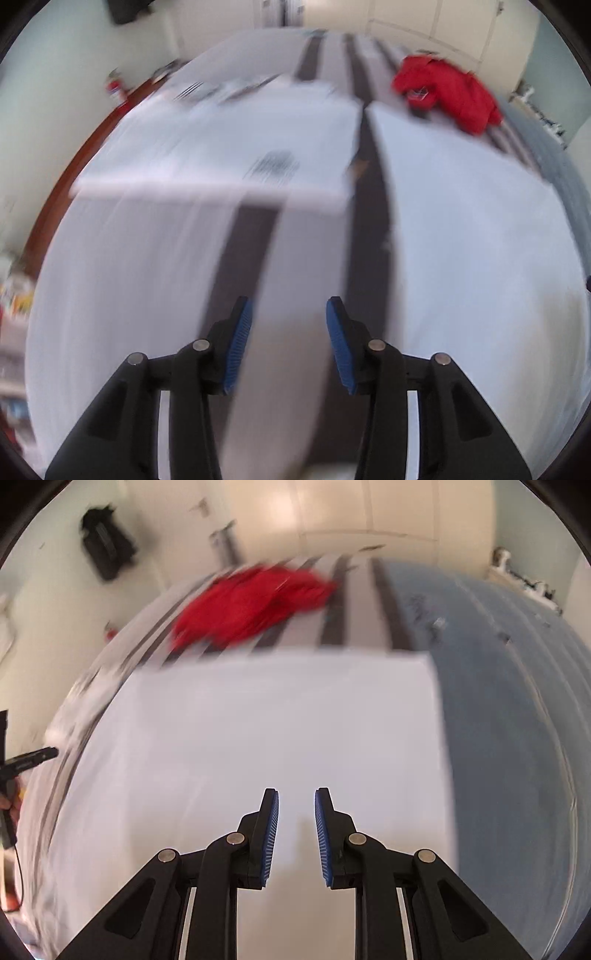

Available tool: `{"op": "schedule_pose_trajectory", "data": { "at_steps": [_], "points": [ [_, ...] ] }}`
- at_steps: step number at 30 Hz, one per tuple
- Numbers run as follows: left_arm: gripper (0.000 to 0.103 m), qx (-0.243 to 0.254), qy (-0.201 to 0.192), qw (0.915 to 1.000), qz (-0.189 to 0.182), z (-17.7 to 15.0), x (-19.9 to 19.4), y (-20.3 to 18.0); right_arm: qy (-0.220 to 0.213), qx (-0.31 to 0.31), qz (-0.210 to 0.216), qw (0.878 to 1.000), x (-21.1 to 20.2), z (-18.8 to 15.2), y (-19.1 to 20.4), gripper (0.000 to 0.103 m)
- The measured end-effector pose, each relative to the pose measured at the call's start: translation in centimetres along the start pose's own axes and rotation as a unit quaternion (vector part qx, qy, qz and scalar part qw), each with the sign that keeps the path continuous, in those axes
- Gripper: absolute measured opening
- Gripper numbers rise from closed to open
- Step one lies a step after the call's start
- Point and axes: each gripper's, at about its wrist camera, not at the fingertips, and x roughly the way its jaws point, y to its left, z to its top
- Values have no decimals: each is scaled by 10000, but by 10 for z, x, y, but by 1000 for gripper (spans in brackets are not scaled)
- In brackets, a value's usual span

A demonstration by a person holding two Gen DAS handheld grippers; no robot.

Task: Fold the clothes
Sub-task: 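Lift the white garment with both grippers and flip it over onto the bed, then lay the garment flat and open both grippers to release it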

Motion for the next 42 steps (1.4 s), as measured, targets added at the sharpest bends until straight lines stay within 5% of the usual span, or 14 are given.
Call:
{"op": "schedule_pose_trajectory", "data": {
  "at_steps": [7,16,19,22,26,35,38,42],
  "points": [
    [49,-778,144,9969,18,-117,-61,40,482,422,277,9976,-33,-114,57,19],
    [49,-864,471,9949,-230,-204,-89,39,726,101,690,9949,-66,-178,93,19],
    [48,-820,579,9946,-270,-216,-84,39,717,31,767,9945,-74,-193,102,19],
    [17,-740,576,9946,-448,-219,-77,41,707,-32,840,9940,-83,-207,111,19],
    [9,-838,240,9949,-501,-209,-83,54,690,-60,901,9935,-95,-227,121,19],
    [11,-1044,229,9922,-635,-197,-65,82,915,17,698,9934,-116,-282,131,19],
    [35,-1339,82,9890,-623,-201,-71,92,1008,98,596,9931,-115,-296,129,20],
    [42,-1651,-29,9855,-396,-211,-86,108,1068,130,505,9929,-114,-307,129,21]
  ]
}}
